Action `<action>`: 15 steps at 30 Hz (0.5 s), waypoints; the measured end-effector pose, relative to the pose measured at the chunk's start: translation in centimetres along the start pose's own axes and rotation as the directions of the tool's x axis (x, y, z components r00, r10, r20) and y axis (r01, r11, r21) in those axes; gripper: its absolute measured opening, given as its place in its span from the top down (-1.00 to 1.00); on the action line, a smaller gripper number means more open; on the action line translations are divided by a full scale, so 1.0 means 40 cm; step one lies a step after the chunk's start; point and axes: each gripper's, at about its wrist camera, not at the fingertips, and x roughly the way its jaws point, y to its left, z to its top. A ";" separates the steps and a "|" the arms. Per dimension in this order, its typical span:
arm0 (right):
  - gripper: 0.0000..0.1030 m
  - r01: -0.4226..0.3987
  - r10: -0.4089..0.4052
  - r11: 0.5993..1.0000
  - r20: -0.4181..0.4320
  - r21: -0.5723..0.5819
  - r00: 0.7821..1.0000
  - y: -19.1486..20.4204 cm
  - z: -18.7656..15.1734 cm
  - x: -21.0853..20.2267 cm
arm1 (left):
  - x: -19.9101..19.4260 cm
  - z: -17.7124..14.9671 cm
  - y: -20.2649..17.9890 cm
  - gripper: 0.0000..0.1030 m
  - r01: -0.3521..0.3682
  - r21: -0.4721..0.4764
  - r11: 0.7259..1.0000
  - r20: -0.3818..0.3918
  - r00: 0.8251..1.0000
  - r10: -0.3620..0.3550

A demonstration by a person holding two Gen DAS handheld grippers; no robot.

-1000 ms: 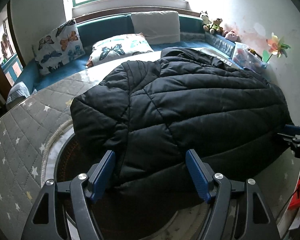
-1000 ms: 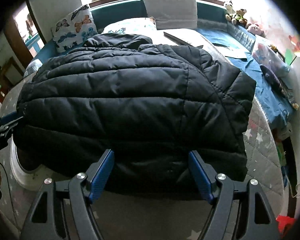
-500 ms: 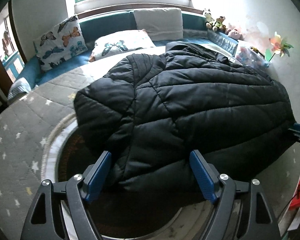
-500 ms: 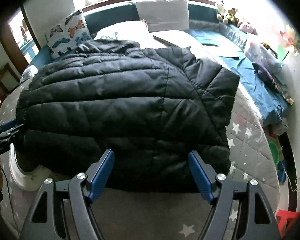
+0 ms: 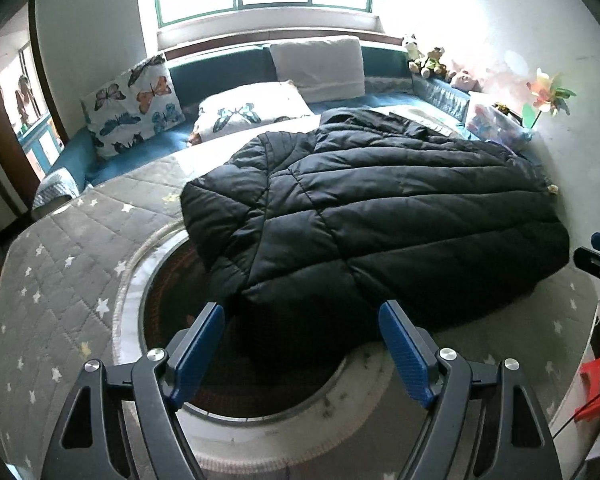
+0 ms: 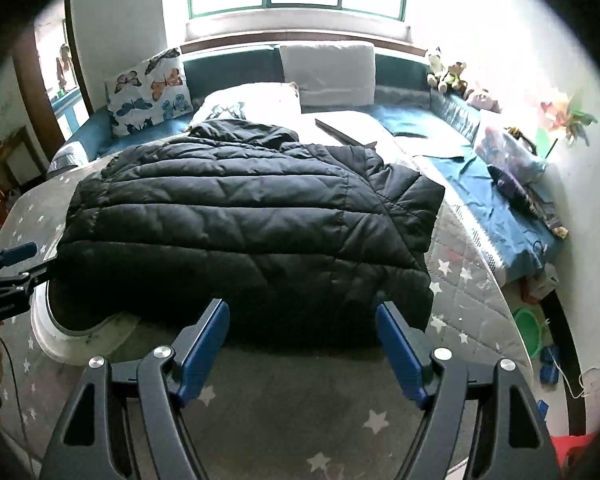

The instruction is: Fold large clothes

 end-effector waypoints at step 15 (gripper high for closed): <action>-0.61 -0.039 0.037 0.999 0.074 0.029 0.997 0.083 -0.067 -0.067 | -0.168 -0.099 0.022 -0.66 -0.032 -0.026 0.999 0.080 0.996 0.034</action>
